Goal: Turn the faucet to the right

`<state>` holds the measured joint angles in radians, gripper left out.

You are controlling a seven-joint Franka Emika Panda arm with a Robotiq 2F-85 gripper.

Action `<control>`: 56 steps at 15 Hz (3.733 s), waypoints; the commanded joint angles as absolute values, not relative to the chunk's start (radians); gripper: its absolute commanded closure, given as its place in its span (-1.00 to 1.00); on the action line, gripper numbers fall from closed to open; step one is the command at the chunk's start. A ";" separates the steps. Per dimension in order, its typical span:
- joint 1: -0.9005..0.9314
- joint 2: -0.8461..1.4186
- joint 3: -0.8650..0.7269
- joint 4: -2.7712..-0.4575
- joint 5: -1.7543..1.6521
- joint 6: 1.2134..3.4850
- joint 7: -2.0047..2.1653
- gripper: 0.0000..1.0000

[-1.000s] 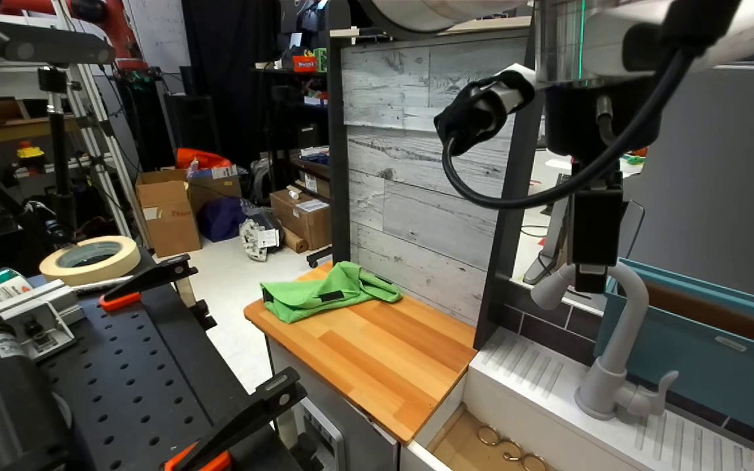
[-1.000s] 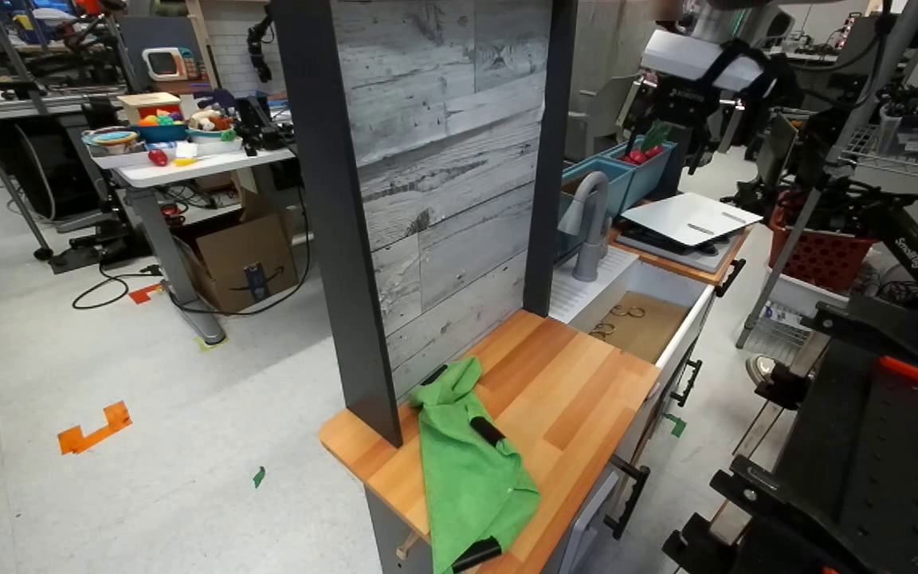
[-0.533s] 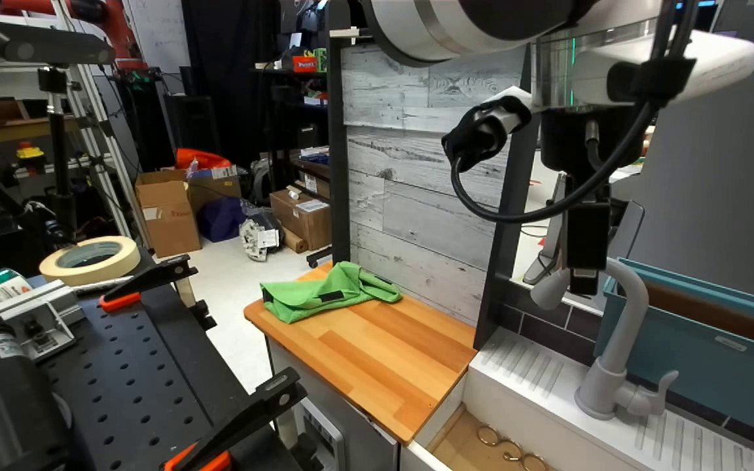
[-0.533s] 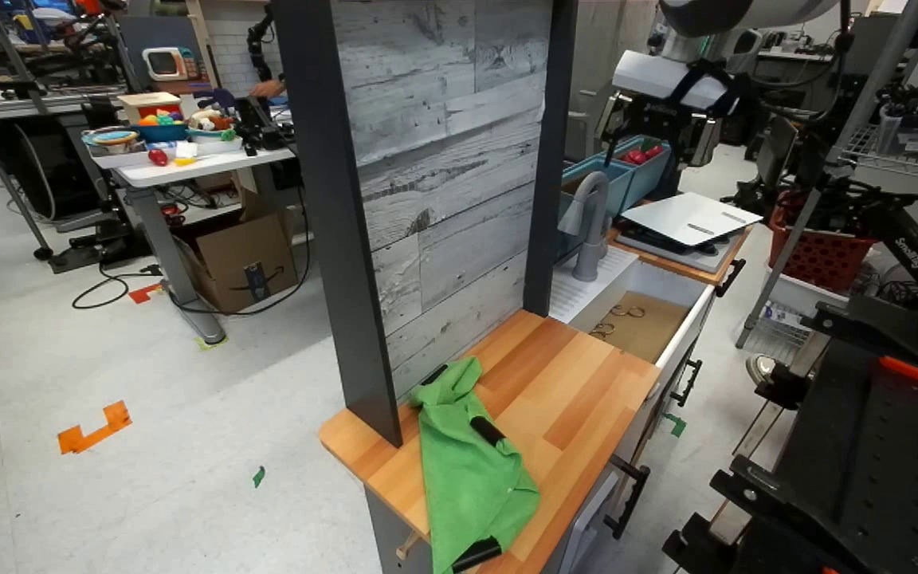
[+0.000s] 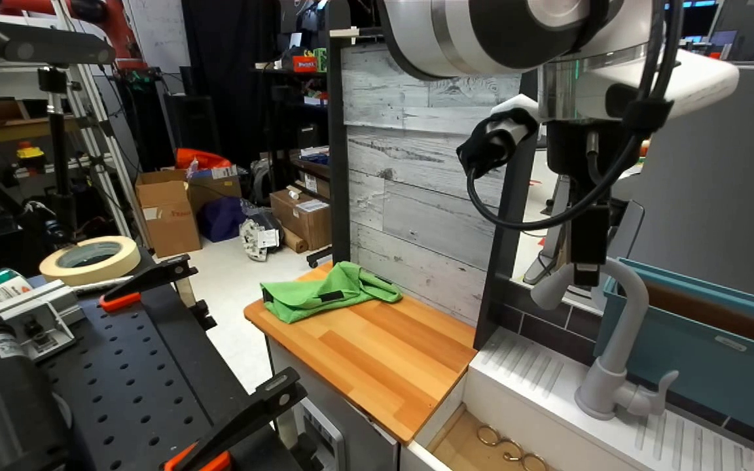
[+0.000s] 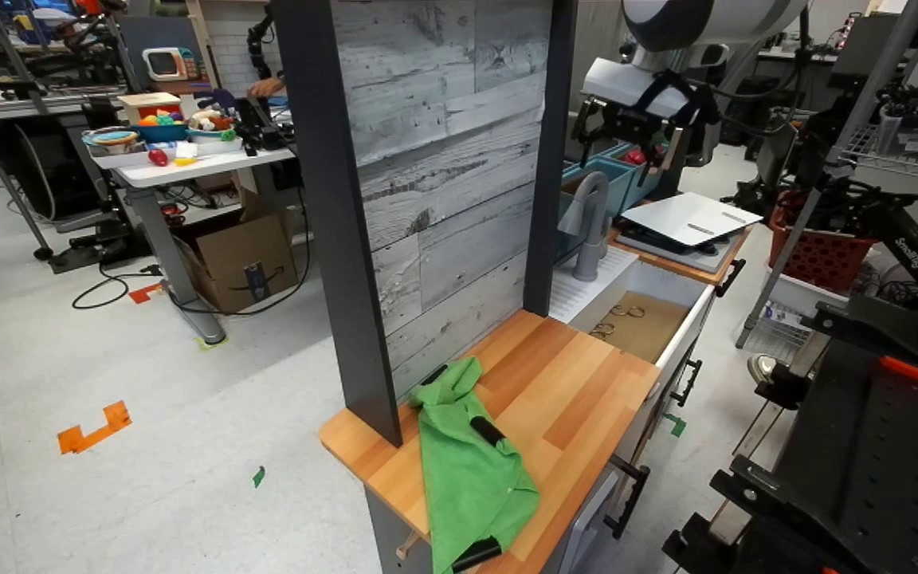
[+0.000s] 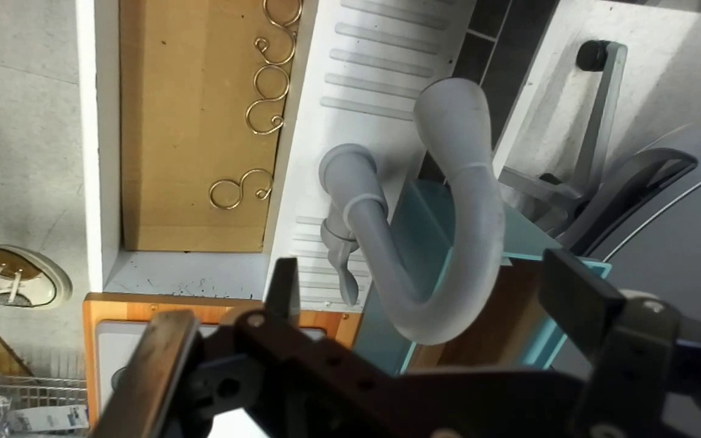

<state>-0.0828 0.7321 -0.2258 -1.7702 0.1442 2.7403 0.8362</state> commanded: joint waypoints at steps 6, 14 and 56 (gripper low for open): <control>-0.084 0.862 -0.223 -1.621 0.218 2.753 0.908 -0.50; -0.075 0.870 -0.241 -1.633 0.202 2.780 0.894 0.62; -0.216 0.701 -0.199 -1.841 0.035 2.826 0.042 -0.09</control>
